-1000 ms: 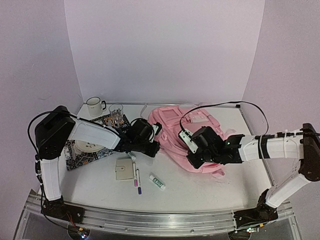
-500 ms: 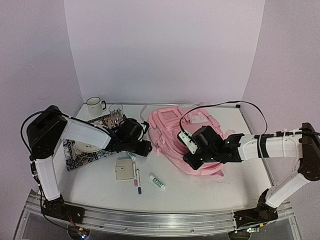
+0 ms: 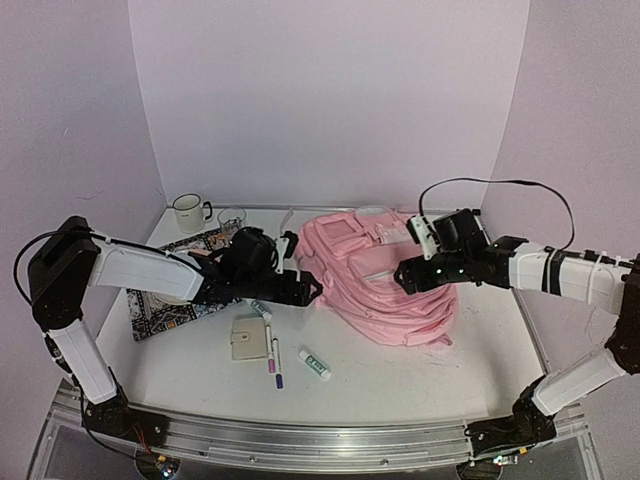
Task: Pack the student bag
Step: Adjust the student bag at the center of the board.
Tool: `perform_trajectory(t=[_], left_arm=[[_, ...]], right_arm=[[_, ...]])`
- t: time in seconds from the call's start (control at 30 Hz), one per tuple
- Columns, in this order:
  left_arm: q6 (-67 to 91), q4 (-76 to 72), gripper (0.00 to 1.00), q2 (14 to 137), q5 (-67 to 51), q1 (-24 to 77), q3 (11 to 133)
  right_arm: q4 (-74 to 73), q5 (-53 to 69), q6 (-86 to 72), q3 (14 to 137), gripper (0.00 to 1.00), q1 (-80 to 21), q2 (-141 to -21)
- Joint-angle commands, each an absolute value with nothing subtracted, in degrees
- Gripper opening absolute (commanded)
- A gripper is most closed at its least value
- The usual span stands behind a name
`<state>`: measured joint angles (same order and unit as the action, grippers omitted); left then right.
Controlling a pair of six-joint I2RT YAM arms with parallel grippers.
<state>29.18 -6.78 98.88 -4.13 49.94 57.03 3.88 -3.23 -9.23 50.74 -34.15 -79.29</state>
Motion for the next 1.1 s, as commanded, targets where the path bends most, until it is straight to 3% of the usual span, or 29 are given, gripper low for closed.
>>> perform_trajectory(t=[0.0,0.23,0.37,0.53,0.73,0.93,1.07], left_arm=[[34.76,-9.36,0.92,102.32,-6.67,51.32,61.97],[36.11,-9.5,0.86,108.74,-5.91,51.13,68.14],[35.34,-9.3,0.77,112.27,-6.04,49.91,71.09],[31.63,-7.76,0.65,115.71,-6.37,47.97,74.53],[25.12,-3.27,0.55,119.8,-5.42,46.5,79.67],[16.27,0.47,0.58,122.7,-1.44,45.72,86.2],[14.14,3.18,0.72,122.98,5.13,43.24,89.57]], right_arm=[[2.29,-0.52,-13.52,49.36,0.82,-27.56,-77.81],[2.82,4.05,-15.7,48.75,0.88,-22.36,-85.22],[5.47,13.01,-17.92,46.4,0.88,-22.94,-87.31],[9.13,17.71,-22.7,41.76,0.88,-27.29,-86.67],[13.6,19.94,-28.78,40.84,0.89,-39.89,-87.41],[16.12,19.33,-31.38,44.22,0.88,-47.53,-88.31],[11.52,15.5,-27.86,48.16,0.89,-47.6,-86.74]])
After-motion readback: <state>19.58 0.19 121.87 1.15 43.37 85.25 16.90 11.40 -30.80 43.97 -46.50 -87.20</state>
